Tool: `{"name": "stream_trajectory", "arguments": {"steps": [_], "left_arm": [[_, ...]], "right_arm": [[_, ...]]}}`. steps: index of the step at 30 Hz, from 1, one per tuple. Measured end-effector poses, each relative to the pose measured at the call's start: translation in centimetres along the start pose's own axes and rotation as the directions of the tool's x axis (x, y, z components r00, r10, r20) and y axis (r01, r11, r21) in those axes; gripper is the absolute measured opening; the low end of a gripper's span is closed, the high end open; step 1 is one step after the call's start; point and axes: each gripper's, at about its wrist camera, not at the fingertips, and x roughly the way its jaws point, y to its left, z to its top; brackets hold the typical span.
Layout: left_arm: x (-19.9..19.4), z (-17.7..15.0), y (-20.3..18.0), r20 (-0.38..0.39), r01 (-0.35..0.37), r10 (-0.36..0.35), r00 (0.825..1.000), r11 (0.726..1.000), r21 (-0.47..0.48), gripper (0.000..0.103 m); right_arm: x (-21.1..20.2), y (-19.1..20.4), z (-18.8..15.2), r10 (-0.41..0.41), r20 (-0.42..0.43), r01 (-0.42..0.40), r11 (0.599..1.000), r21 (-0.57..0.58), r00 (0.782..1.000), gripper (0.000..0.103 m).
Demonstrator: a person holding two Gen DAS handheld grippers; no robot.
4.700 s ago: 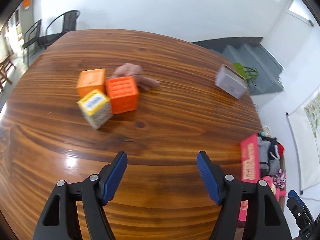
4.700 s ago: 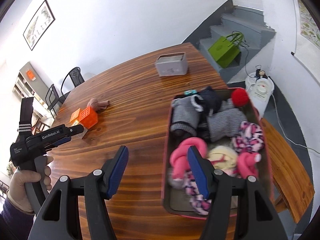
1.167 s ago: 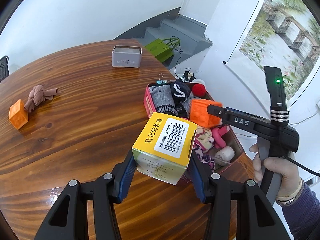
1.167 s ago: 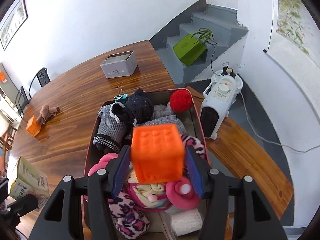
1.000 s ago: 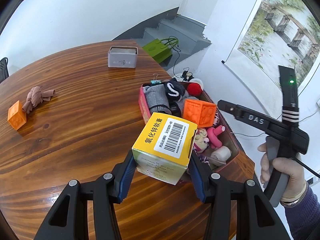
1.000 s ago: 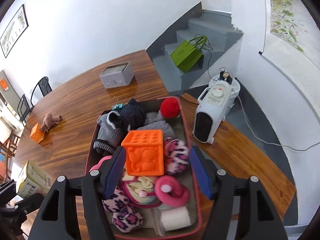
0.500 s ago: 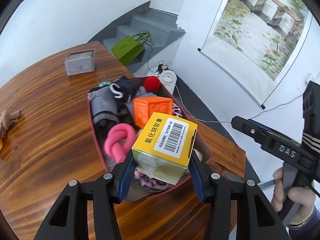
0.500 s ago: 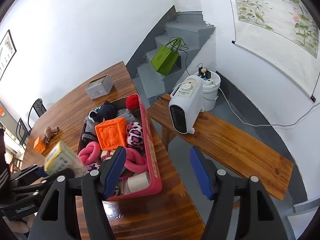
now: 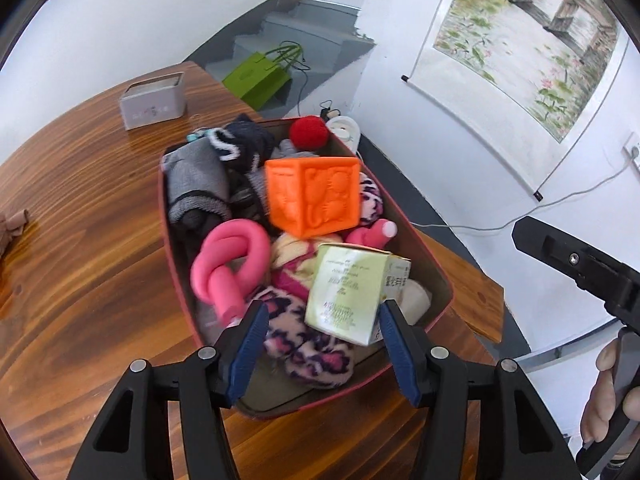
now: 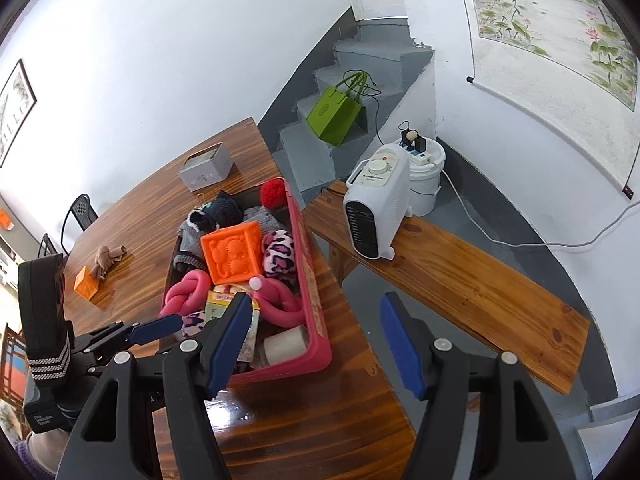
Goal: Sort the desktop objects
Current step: 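Carry the yellow box and orange cube into the storage box and release, then move both tools back toward the remaining orange cube and pink cloth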
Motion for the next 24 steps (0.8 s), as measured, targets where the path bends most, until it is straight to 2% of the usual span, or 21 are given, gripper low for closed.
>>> {"name": "stream_trajectory", "arguments": {"steps": [8,14,18,20,24], "left_arm": [[-3.5,-1.7,4.4,0.026,-0.051,0.053,0.998,0.995,-0.090,0.059],[-5.9,-3.4,9.3,0.035,-0.110,0.118,0.992,0.976,-0.189,0.059],[-7.7,-4.5,13.8,0.036,-0.158,0.176,0.984,0.945,-0.287,0.061],[-8.7,-5.0,16.0,0.043,-0.176,0.201,0.979,0.926,-0.336,0.074],[-10.7,-6.2,20.4,0.046,-0.210,0.253,0.966,0.880,-0.426,0.075]], "right_arm": [[1.1,4.0,0.2,0.061,-0.012,-0.062,0.997,-0.049,0.998,0.070],[2.0,7.8,0.0,0.112,-0.030,-0.114,0.989,-0.093,0.993,0.070],[3.0,10.8,-0.6,0.147,-0.057,-0.153,0.980,-0.126,0.988,0.070],[3.5,12.6,-0.9,0.163,-0.073,-0.173,0.974,-0.145,0.984,0.070],[4.4,16.1,-1.6,0.191,-0.102,-0.207,0.961,-0.184,0.976,0.070]]}}
